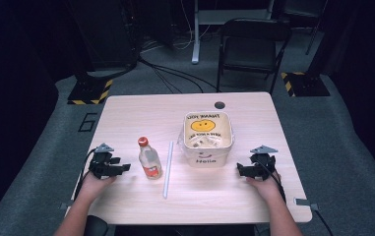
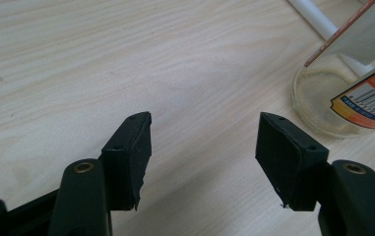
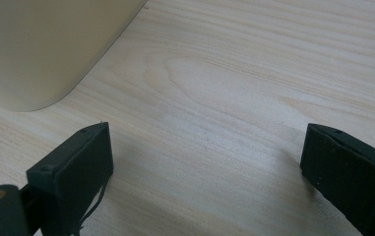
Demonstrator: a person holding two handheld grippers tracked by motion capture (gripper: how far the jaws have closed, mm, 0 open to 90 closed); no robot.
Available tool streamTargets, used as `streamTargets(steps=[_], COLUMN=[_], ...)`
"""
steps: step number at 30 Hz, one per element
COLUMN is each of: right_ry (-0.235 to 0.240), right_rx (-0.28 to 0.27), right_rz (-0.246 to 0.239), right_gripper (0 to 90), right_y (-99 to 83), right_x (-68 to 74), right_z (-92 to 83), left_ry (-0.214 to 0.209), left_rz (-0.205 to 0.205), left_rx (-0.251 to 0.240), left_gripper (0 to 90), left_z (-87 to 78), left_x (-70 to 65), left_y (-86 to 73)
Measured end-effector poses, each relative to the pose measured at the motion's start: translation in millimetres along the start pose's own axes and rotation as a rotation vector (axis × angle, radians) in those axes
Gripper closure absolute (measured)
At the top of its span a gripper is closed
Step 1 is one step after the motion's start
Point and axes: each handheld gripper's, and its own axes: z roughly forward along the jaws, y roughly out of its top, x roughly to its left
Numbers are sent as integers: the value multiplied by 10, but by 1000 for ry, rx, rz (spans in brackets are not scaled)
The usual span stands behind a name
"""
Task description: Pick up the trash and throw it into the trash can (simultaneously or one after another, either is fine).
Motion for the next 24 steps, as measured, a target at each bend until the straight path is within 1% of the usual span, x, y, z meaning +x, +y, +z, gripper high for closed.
streamTargets(steps=[2, 3, 4, 5, 6, 7, 8, 9, 10, 11, 12, 17, 18, 19, 20, 22, 24], right_ry=[0, 1, -4, 2, 2, -2, -3, 2, -2, -2, -2, -3, -3, -3, -3, -3, -3], right_rx=[0, 0, -1, 1, 1, 1, 0, 1, 0, 0, 0, 0, -1, 0, 0, 0, 0], right_rz=[1, 0, 1, -1, -1, -2, -1, -1, -2, -2, -2, 0, 0, -1, -1, 0, -1], right_gripper=[49, 49, 49, 49, 49, 49, 49, 49, 49, 49, 49, 49, 49, 49, 49, 49, 49], right_y=[0, 0, 0, 0, 0, 0, 0, 0, 0, 0, 0, 0, 0, 0, 0, 0, -1], right_x=[0, 0, 0, -1, -1, -2, -1, -1, -2, -1, -1, -1, -1, -1, -1, -1, -1], right_z=[0, 0, 2, -1, -1, 0, 1, -1, 0, 0, 0, 1, 1, 1, 1, 1, 1], left_ry=[1, -9, -10, -21, -21, -32, -32, -42, -42, -56, -56, -65, -71, -101, -101, -115, -120], left_rz=[4, 4, 9, 7, 7, 2, 2, 8, 8, 30, 30, 64, 63, 72, 72, 95, 102], left_rx=[-2, -11, -20, -32, -32, -57, -57, -84, -84, -94, -94, -123, -128, -137, -137, -144, -142], left_gripper=[403, 410, 411, 414, 420, 420, 422, 425, 435, 444, 443, 435, 425, 431, 432, 434, 435], left_z=[-20, -80, -106, -135, -135, -201, -201, -262, -262, -319, -319, -431, -454, -494, -494, -551, -567], left_x=[4, 3, 4, -1, -1, -17, -17, -44, -44, -77, -77, -174, -189, -213, -213, -269, -284], left_y=[6, 29, 44, 60, 60, 100, 100, 143, 143, 190, 190, 291, 309, 343, 343, 398, 412])
